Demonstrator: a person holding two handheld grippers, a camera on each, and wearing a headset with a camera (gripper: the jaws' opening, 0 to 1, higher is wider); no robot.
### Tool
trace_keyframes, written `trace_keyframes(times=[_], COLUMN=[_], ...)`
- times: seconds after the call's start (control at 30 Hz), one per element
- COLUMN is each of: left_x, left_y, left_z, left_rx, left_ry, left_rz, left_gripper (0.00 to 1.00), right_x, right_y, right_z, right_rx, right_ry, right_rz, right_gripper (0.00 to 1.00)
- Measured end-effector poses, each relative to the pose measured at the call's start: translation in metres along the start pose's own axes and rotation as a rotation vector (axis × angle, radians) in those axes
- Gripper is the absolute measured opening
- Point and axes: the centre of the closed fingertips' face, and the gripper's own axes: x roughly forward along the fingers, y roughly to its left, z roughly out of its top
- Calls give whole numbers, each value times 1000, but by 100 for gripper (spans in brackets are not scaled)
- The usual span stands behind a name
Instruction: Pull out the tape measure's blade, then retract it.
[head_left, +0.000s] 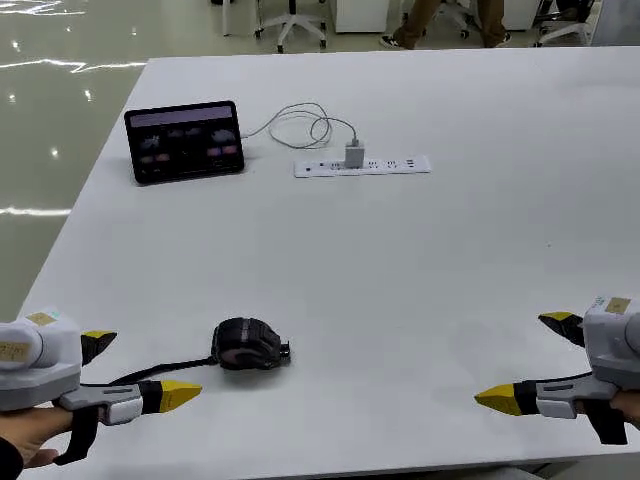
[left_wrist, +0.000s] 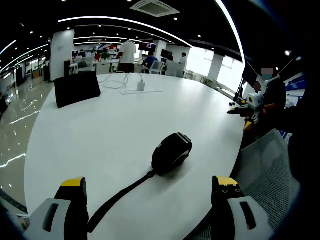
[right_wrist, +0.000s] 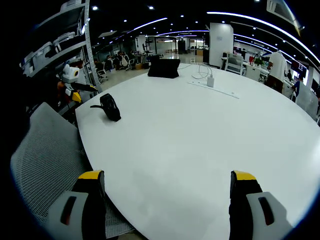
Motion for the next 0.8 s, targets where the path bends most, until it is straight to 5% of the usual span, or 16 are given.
trace_keyframes(times=[0.6, 0.8], left_x=[1, 9], left_y=[6, 8], left_z=[11, 14], left_rx=[112, 139], left_ry=[-15, 10], left_rz=[-30, -34], left_gripper=[100, 100], right_x=[5, 5], right_y=[6, 2], right_z=[3, 2], right_rx=[-12, -22], right_ry=[-4, 12], right_rz=[27, 19], right_gripper=[100, 100])
